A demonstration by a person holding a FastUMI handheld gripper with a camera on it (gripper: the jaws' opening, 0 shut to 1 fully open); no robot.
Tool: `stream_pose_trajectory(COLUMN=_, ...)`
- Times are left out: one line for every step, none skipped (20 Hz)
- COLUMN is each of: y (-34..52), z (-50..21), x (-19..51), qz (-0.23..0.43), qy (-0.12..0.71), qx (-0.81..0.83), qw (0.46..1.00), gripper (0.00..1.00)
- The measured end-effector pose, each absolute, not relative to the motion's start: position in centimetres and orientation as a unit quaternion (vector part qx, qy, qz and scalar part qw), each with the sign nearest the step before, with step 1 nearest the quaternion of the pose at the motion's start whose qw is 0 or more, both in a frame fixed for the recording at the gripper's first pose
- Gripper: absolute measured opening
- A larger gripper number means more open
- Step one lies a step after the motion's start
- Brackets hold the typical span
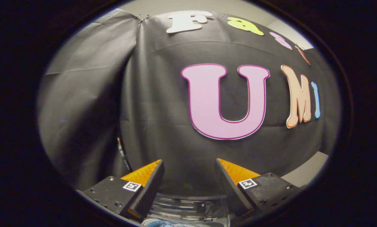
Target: Put the clothes into the washing machine and then close the washing machine lid.
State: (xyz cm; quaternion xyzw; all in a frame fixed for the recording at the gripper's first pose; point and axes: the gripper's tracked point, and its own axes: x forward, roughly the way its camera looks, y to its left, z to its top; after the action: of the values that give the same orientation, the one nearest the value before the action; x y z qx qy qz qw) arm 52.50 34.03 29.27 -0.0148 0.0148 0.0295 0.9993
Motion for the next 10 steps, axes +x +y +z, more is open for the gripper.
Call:
stream_pose_trajectory(y=33.5, z=28.7, x=53.5, qz=0.024, qy=0.019, qx=-0.021, qw=0.999, gripper=0.97)
stream_pose_trajectory(y=32.7, z=27.9, x=54.5, qz=0.014, qy=0.026, qx=-0.032, qw=0.999, gripper=0.97)
stream_pose_trajectory(y=32.0, z=27.0, x=55.4, qz=0.003, qy=0.033, qx=-0.042, qw=0.999, gripper=0.97)
stream_pose_trajectory(y=31.5, z=25.9, x=56.0, qz=-0.004, qy=0.043, qx=-0.049, qw=0.998, gripper=0.98)
stream_pose_trajectory(y=31.3, z=24.9, x=56.3, qz=-0.006, qy=0.054, qx=-0.049, qw=0.997, gripper=0.98)
stream_pose_trajectory(y=30.9, z=24.1, x=57.0, qz=-0.006, qy=0.064, qx=-0.050, qw=0.997, gripper=0.98)
stream_pose_trajectory(y=30.8, z=23.6, x=57.5, qz=-0.007, qy=0.069, qx=-0.052, qw=0.996, gripper=0.98)
stream_pose_trajectory(y=30.8, z=23.1, x=57.7, qz=-0.007, qy=0.073, qx=-0.052, qw=0.996, gripper=0.98)
stream_pose_trajectory(y=30.9, z=22.6, x=57.8, qz=-0.004, qy=0.077, qx=-0.051, qw=0.996, gripper=0.98)
stream_pose_trajectory(y=31.1, z=22.0, x=57.9, qz=-0.001, qy=0.083, qx=-0.052, qw=0.995, gripper=0.98)
